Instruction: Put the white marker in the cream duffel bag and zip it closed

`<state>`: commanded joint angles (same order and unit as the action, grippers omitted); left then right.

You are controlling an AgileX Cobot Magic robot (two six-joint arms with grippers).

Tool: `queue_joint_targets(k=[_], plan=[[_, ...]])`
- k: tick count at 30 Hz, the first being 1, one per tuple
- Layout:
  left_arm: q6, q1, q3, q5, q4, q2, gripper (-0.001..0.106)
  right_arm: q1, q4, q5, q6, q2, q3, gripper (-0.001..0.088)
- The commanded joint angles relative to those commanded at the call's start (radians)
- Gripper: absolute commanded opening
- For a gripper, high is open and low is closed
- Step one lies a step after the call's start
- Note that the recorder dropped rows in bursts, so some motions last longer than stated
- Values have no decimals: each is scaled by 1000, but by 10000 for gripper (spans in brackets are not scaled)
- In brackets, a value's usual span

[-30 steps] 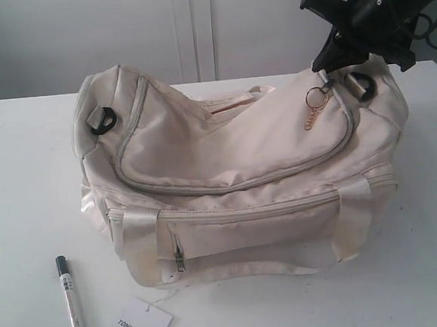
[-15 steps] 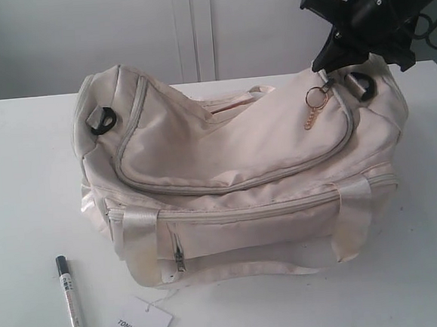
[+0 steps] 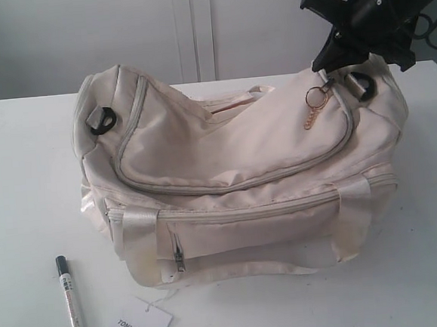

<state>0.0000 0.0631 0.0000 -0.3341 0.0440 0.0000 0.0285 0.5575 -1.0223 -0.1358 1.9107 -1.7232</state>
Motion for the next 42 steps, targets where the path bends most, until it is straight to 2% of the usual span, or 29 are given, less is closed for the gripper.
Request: queue_joint_targets(k=[17,20,24,29,32,42], plan=[[0,0,0,3,0,0,0,0,-6,-1,0,0,0,0],[0,0,0,74,17,0,0,0,-6,-1,0,0,0,0],[0,0,0,278,100,0,0,0,-8,-1,0,0,0,0],[0,0,0,466,106,0,0,0,-8,-1,0,0,0,0],[0,0,0,507,106,0,0,0,-8,-1,0,0,0,0],[-14,0,0,527,104,0,0,0,-8,-1,0,0,0,0]])
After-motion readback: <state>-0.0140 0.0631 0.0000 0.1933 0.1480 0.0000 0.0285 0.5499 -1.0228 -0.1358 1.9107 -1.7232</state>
